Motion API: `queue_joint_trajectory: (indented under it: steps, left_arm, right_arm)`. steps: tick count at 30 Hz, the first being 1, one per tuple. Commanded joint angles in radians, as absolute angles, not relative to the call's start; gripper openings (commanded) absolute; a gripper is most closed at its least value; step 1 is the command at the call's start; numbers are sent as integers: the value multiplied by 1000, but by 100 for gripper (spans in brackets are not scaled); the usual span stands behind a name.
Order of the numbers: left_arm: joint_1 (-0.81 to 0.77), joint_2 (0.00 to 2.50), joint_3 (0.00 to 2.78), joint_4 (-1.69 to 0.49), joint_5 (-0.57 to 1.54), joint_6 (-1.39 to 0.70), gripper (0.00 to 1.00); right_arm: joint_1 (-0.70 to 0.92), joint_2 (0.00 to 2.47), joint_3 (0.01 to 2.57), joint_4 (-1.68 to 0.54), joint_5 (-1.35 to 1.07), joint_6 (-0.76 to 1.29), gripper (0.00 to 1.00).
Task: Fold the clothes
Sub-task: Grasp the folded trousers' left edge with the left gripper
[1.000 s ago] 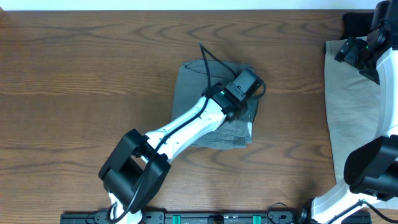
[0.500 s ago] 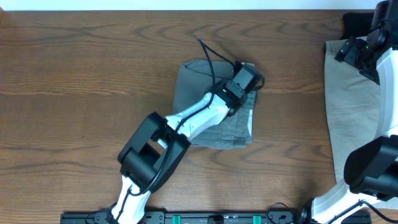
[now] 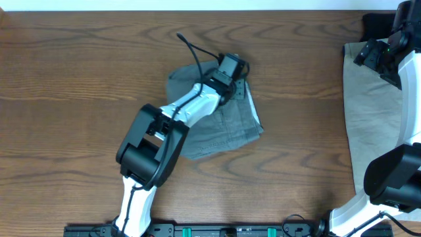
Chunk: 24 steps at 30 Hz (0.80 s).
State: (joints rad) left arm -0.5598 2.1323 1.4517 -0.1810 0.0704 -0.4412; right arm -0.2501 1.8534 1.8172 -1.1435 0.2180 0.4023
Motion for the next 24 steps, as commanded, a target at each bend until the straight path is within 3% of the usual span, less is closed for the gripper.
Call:
queue_joint_trajectory:
  steps: [1,3,4,16,20,24]
  left_arm:
    - [-538,2017,1457,-197,82,-439,72]
    - [-527,1964,1457,-223,82,-439,95]
    - [-520,1932,1457,-244,82,-439,100]
    - [-285,1713,1451,-846,75,-409,98]
    - [-207,1719,1387,-913,87,-390,98]
    - [-145,1719,1287,-869,247,-283,98]
  right_arm:
    - [-255,1837,1823,-1145,232,414,99]
    - [-255,1837,1823,-1145,232,414,99]
    - [-255,1837,1823,-1145,232,414,99]
    - [-255,1837,1823,-1145,232,414,99]
    - [-255,1836,1823,-1145,232,414,99]
    - [-255,1837,1823,-1145,232,414,99]
